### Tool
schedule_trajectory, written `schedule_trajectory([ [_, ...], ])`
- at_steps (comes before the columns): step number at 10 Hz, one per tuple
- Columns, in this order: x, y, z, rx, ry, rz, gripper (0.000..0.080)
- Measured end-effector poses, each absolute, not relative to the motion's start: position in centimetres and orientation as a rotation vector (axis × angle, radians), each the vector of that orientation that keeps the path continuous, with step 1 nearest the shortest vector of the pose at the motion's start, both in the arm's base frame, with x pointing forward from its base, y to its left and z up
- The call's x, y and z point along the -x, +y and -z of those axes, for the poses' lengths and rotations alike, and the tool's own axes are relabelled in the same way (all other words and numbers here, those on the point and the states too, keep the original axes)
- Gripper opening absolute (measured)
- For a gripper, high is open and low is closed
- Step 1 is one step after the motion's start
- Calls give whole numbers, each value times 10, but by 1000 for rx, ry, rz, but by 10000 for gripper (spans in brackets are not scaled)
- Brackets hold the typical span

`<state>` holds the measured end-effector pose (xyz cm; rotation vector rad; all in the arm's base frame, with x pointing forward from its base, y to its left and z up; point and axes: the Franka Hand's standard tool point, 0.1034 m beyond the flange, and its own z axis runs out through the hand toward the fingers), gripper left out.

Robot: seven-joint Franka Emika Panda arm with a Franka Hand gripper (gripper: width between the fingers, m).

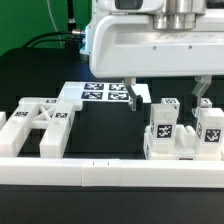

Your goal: Assemble chair

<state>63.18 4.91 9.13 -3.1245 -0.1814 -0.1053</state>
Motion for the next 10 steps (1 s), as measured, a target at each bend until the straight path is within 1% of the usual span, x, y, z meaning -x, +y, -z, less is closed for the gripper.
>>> schedule_trajectory([
  [1,-633,51,-90,3119,-183,-8,649],
  [2,-640,49,-89,3122,-185,40,649],
  [3,-638,49,-87,3123,-183,35,649],
  [4,-638,48,-87,3123,-182,35,607],
  [5,-638,49,-87,3124,-187,39,607],
  [6,-639,50,-86,3126,-192,42,431],
  [7,-639,49,-86,3126,-191,42,431],
  [8,-639,49,-86,3127,-167,43,282],
  [10,-639,49,-86,3127,-145,43,282],
])
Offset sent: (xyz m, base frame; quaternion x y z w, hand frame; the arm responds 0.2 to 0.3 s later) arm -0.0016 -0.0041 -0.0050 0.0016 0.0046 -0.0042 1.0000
